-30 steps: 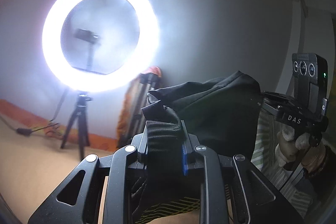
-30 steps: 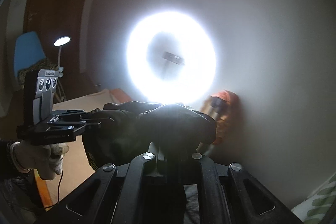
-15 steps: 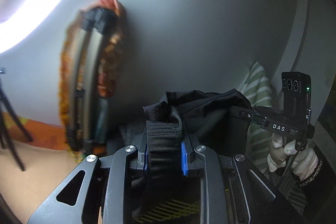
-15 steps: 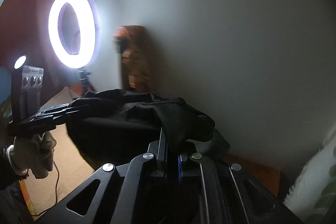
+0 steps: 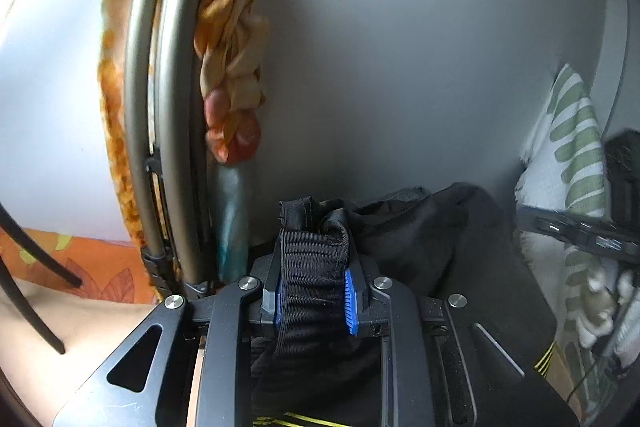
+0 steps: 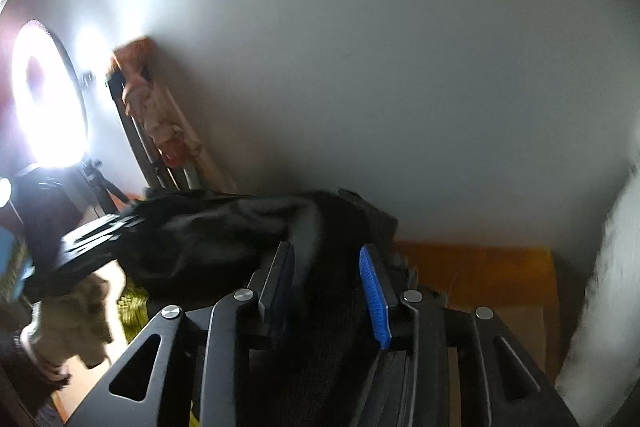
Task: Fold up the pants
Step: 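Lower the pants onto the clothes stack by the wall with both grippers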
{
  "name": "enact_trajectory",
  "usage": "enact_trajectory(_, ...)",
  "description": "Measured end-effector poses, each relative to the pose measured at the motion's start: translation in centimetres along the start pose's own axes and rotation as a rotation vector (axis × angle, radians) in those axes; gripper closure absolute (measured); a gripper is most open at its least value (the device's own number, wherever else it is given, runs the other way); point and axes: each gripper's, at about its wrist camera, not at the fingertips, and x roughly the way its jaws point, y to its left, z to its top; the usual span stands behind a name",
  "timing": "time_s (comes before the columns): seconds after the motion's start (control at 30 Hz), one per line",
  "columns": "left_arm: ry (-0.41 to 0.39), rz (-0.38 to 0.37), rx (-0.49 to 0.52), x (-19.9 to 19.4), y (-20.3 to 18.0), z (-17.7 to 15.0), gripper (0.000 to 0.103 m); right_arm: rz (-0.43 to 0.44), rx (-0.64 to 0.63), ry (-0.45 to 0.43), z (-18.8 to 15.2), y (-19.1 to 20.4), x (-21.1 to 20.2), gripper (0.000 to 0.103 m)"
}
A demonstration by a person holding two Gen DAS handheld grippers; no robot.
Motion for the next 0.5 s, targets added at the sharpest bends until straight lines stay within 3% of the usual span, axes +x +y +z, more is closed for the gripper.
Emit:
enact_trajectory(0.1,0.013,-0.001,0.027,0.7,0.2,0.3,0.080,0.117,0.086,0.034,-2.3,-0.2,-1.5,0.064)
enact_trajectory(0.27,0.020,0.051,0.078,1.4,-0.8,0.9,0.075,0.223,0.078,0.110,-7.1,2.3,-2.9,0.061)
enact_trajectory(0.33,0.004,0.076,0.068,0.6,-0.4,1.4,0.066,0.215,0.053,0.123,-8.7,2.4,-3.3,0.059)
enact_trajectory(0.4,-0.016,0.099,0.069,-0.2,-0.3,1.7,0.066,0.176,0.004,0.142,-9.4,3.5,-2.5,0.060)
enact_trajectory(0.47,-0.027,0.109,0.070,-0.9,-0.1,1.8,0.066,0.142,-0.024,0.164,-9.8,4.4,-1.4,0.070)
enact_trajectory(0.5,-0.036,0.114,0.068,-1.3,0.0,1.9,0.066,0.143,-0.024,0.178,-9.8,4.5,-1.1,0.081)
